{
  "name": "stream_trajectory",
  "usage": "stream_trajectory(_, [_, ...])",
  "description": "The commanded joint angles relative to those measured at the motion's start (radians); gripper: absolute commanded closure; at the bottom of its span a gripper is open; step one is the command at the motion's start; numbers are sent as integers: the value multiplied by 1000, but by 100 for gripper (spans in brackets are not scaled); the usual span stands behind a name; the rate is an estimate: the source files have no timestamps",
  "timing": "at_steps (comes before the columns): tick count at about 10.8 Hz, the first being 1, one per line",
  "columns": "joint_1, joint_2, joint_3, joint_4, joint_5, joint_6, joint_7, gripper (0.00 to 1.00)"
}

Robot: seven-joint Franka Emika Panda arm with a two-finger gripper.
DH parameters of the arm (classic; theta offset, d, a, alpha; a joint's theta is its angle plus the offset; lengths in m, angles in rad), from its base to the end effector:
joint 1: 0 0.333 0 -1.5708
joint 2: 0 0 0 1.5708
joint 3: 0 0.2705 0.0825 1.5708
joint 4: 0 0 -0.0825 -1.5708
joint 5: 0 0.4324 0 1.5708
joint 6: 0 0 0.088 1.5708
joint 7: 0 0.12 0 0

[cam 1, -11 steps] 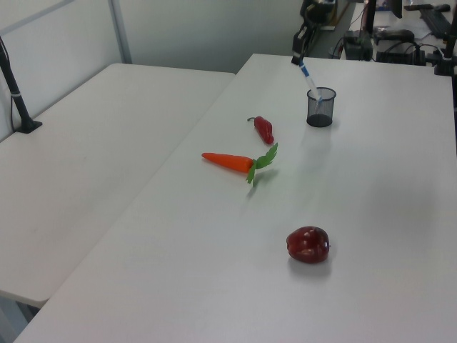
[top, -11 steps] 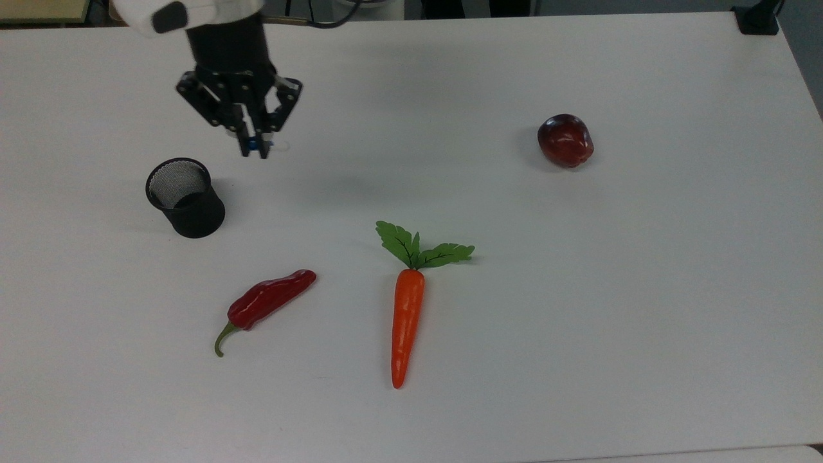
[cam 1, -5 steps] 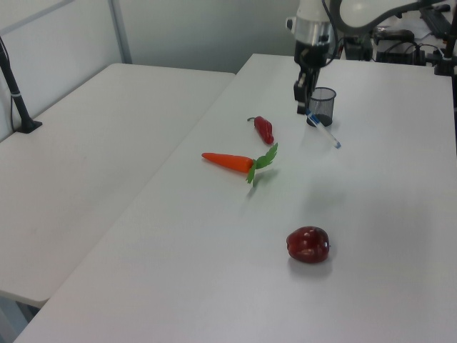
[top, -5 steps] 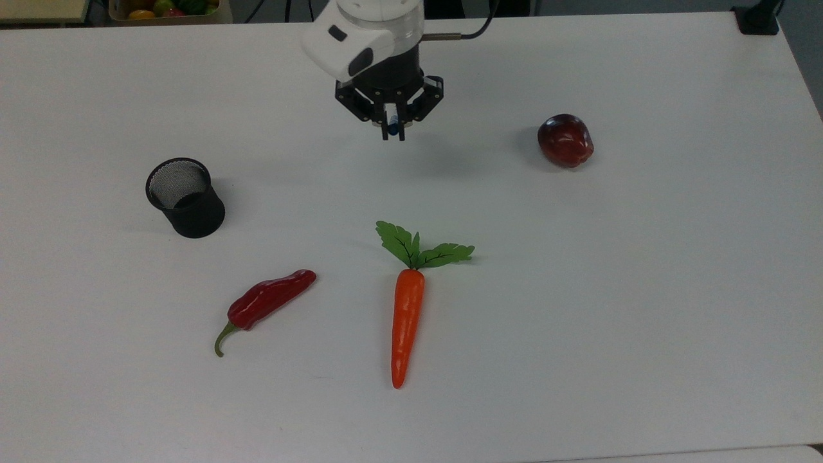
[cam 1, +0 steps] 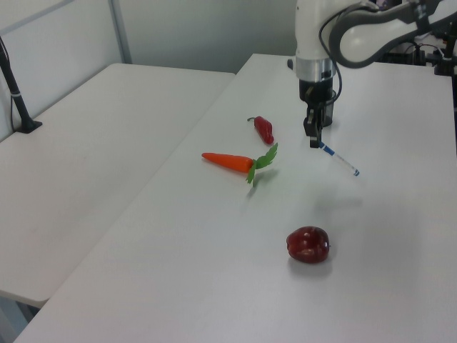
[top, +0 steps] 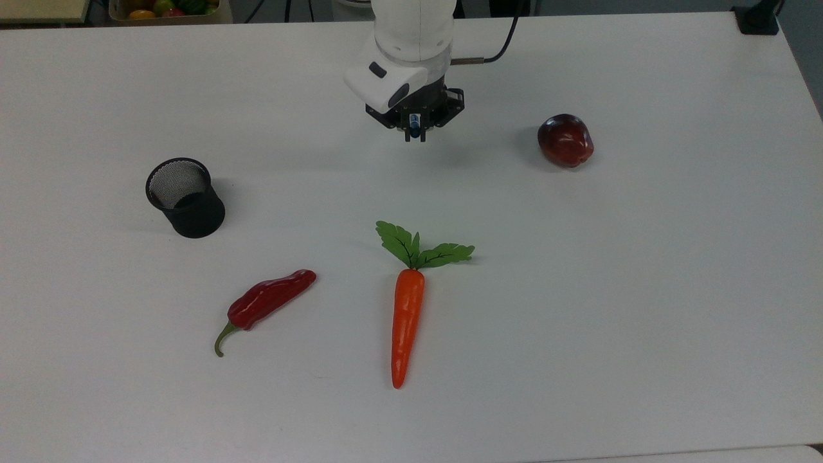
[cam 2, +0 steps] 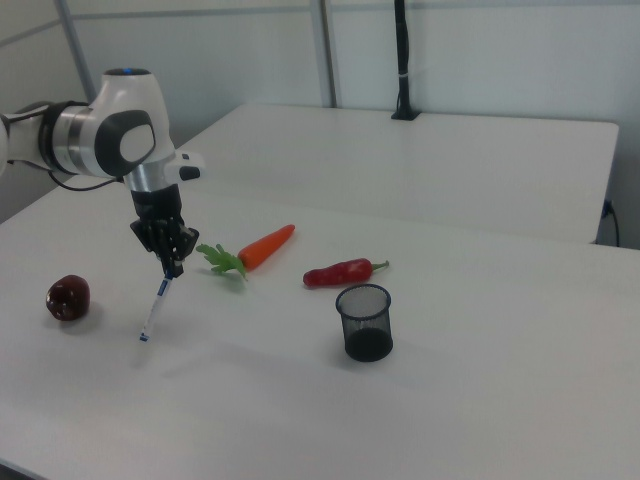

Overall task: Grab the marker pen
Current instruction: 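Lower the marker and open the gripper to lay it on the table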

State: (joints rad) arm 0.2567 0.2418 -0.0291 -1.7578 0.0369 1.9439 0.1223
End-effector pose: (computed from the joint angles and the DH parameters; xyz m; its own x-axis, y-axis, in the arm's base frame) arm 0.6360 0.1510 0.3465 0.9941 0.0918 -0.0585 0.0908 -0.9957 -0.0196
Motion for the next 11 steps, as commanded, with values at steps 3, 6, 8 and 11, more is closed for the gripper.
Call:
stream_trajectory(3, [6,91,-12,-5,-6,105,11,83])
stream_trajectory(6, [3,108,-12,-3,-20,109,11,55])
stream_trajectory(8, [1,105,-14,0,-22,105,11,26])
stream_trajectory(11, [3,70,-14,18,-66,95,13,0])
